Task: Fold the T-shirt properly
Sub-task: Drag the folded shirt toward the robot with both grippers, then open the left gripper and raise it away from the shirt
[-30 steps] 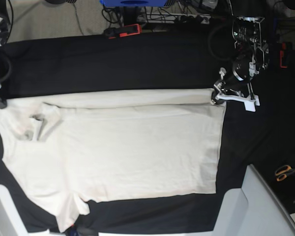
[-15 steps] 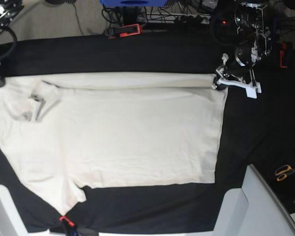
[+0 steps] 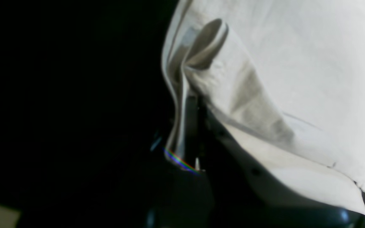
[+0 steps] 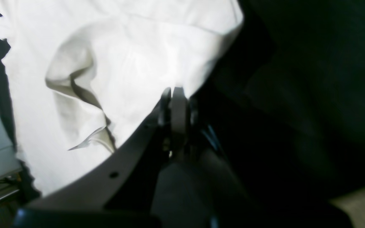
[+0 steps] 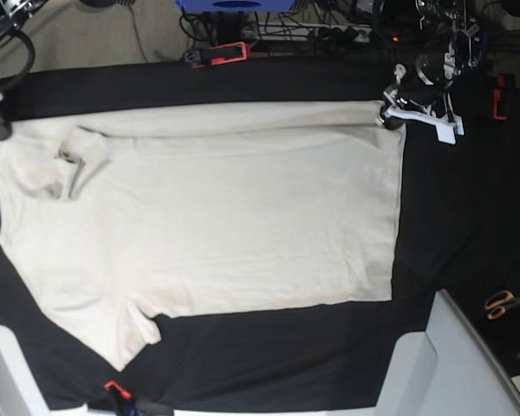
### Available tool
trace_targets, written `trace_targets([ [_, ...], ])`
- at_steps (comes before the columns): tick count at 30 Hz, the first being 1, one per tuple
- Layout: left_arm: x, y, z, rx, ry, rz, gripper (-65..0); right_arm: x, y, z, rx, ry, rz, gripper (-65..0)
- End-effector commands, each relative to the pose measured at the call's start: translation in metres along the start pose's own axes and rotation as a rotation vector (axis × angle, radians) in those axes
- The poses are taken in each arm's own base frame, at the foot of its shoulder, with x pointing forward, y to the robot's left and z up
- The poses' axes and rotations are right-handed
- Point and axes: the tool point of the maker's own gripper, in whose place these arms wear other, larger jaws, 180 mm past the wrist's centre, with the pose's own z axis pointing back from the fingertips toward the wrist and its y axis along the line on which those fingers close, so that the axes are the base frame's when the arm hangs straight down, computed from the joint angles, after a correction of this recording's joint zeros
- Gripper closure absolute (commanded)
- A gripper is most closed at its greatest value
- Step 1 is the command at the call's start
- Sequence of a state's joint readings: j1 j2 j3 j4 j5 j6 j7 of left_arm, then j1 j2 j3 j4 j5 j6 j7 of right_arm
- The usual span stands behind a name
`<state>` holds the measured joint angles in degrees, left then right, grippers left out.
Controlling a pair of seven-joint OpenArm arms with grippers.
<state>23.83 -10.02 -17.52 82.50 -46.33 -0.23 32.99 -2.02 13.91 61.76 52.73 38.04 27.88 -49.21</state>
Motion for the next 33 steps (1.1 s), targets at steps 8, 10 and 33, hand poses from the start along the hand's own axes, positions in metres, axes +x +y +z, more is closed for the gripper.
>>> trace_targets([
  [8,0.016,0.016,0.015,0.035,-0.033,-0.064,0.0,0.022,-0.003,0.015,-0.014,-0.072,0.042,-0.3],
  [10,0.014,0.018,0.017,0.038,-0.028,-0.065,0.0,0.022,-0.004,0.015,-0.016,-0.07,0.042,-0.3],
  [33,-0.01,0.041,0.015,0.12,0.029,-0.117,0.0,0.005,-0.001,0.008,-0.005,-0.049,0.018,-0.5],
])
